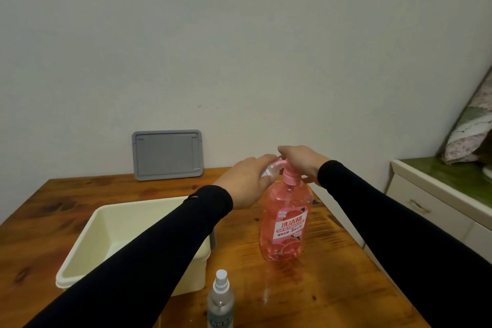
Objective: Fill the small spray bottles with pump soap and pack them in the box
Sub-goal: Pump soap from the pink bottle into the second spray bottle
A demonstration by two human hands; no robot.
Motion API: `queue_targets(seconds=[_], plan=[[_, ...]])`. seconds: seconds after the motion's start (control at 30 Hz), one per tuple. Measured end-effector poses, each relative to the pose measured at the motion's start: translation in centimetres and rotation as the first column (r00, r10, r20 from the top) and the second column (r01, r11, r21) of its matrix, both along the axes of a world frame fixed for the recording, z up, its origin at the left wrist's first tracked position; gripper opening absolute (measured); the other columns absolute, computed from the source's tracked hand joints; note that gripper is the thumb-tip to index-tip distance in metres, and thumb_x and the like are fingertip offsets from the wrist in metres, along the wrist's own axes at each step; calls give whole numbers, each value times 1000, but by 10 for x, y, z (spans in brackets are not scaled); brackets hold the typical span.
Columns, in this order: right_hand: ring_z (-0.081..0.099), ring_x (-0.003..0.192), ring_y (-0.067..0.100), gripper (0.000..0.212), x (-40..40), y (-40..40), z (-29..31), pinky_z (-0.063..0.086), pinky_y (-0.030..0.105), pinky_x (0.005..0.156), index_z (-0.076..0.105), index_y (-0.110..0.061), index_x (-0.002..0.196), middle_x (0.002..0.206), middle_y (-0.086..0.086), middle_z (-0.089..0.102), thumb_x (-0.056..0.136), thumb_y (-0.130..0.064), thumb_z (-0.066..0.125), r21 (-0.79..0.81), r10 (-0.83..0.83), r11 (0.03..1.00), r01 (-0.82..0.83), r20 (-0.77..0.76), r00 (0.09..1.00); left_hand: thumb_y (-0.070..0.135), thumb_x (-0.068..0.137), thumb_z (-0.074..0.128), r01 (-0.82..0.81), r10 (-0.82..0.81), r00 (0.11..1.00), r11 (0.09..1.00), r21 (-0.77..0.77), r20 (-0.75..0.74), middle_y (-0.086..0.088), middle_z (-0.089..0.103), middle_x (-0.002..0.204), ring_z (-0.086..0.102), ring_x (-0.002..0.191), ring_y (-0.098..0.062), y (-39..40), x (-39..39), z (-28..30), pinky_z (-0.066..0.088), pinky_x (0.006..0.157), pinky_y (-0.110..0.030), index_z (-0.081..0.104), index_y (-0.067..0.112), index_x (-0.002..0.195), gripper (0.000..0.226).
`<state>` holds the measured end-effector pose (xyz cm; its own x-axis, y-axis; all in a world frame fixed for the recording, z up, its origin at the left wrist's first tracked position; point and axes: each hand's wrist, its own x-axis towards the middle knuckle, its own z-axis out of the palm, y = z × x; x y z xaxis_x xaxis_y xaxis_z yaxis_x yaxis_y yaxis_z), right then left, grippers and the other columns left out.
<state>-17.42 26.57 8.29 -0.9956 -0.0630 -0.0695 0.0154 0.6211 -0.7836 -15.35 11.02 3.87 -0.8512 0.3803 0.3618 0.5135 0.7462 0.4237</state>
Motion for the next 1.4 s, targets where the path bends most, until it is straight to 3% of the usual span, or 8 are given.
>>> queue_targets(seconds=[0.13,0.33,0.7,0.8,0.87,0.97,1.17,1.4], plan=[[52,82,11,36,1,1,12,35,26,64,54,-15,106,108,4,58,97,-43,33,11,19,1000,-19,17,1000,37,97,45,5,-5,1000,1000,9,-31,-5,52,131,51,113,-21,-1,-2,8,35,83,-25,28,36,142,48],[52,78,14,24,-3,-1,-5,35,27,62,50,-14,95,102,5,53,100,-27,31,65,26,998,-24,-30,999,37,98,43,7,-7,1000,1000,-6,-17,-6,52,130,51,112,-21,0,-1,-5,34,82,-24,27,35,143,47],[50,107,26,43,-1,1,13,35,43,91,53,-15,118,113,6,54,98,-45,30,54,11,998,-14,46,999,36,98,45,13,-13,999,1000,-7,-43,-5,53,131,51,114,-22,-1,-1,10,34,83,-24,30,33,142,48],[55,95,22,34,-4,0,3,43,35,78,53,-14,108,113,7,57,98,-37,31,28,4,1000,-5,23,1000,37,98,44,14,-14,1000,1000,2,-28,-6,52,132,50,115,-21,-1,1,3,34,84,-24,28,34,143,48],[54,81,16,30,-5,0,-4,38,27,61,53,-13,103,107,8,57,99,-32,31,33,6,999,-6,22,1000,37,98,43,16,-16,1000,1000,-5,-4,-5,51,133,50,116,-21,0,2,-2,34,84,-23,27,35,144,48],[50,76,12,26,-8,1,-9,33,25,56,51,-15,97,102,6,54,100,-30,30,45,9,999,-10,16,1000,37,99,43,14,-13,1000,1000,-13,10,-5,50,135,49,118,-21,0,2,-2,33,85,-23,26,34,144,49],[53,108,26,47,-5,4,8,39,42,94,56,-16,117,117,7,59,96,-50,31,12,-3,1000,3,56,998,36,98,45,17,-17,1000,1000,4,-9,-5,52,133,50,115,-21,-2,3,11,34,83,-24,29,34,143,48],[52,79,13,36,-10,1,-7,37,30,69,54,-12,108,109,6,56,99,-36,28,31,5,1000,-5,16,1000,36,98,43,15,-15,1000,1000,10,6,-4,52,133,50,114,-20,-1,2,-1,35,83,-23,28,35,143,47]])
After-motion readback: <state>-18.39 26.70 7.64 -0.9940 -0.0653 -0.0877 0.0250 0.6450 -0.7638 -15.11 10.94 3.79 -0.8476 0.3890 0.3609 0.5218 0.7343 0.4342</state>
